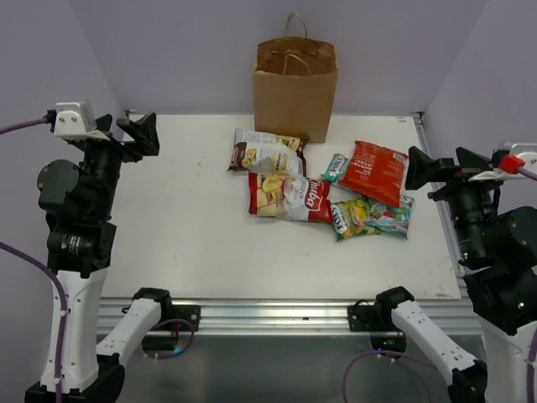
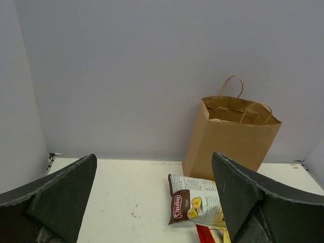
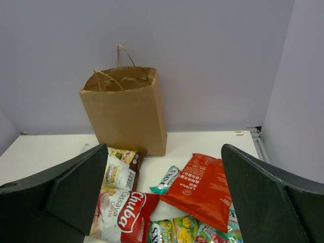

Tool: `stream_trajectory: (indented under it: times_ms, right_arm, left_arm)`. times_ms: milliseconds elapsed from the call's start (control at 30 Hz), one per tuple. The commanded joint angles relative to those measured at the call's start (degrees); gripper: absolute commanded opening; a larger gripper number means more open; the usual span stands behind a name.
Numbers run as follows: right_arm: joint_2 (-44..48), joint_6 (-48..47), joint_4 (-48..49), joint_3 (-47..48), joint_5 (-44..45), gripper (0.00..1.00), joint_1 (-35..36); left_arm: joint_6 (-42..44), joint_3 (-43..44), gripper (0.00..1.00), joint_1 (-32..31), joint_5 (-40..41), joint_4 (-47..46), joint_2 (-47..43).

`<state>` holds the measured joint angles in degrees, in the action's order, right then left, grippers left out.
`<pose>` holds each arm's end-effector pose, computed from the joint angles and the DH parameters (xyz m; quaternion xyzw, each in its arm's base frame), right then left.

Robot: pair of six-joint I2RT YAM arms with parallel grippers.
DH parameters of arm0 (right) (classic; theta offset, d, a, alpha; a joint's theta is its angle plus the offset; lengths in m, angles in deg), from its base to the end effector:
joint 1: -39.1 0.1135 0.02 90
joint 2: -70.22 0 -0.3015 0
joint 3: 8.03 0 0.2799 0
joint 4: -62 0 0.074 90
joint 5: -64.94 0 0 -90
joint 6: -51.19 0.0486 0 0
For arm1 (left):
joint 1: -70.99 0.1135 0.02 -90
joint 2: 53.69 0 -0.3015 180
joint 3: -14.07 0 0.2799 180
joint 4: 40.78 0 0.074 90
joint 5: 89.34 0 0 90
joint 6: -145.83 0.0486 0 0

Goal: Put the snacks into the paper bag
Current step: Pick up the paper bag from the center of the board.

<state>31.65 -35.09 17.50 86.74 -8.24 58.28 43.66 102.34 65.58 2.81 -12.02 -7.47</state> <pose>0.0594 0.0058 0.5585 0.0284 0.6341 0.0618 0.7702 0.1381 -0.0112 0.5468 -0.0513 0.6185 -0.1083 0.7766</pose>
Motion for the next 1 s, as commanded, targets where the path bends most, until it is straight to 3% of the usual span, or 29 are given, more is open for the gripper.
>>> stream_trajectory:
  times_ms: [0,300,733,967]
  right_arm:
    - [0.68,-1.09,1.97,0.58,-0.03,0.98,0.16]
    - [1.21,2.33,-0.57,-2.58,-0.38,0.98,0.16]
    - [-1.07,8.49,-5.76,-6.54,-4.95,0.99,0.24]
    - [-2.74,8.23,-3.75,-7.86,-11.10,0.99,0.24]
  left_arm:
    - [-2.25,2.32,1.00,-0.39,-1.80,-1.00,1.68]
    - [-5.85,7.06,1.00,-0.30,-6.80,1.63,10.90]
    - [-15.60,21.30,1.00,-0.65,-20.43,5.59,35.93]
    - [-16.31,26.93,1.00,-4.87,-18.94,4.63,43.96]
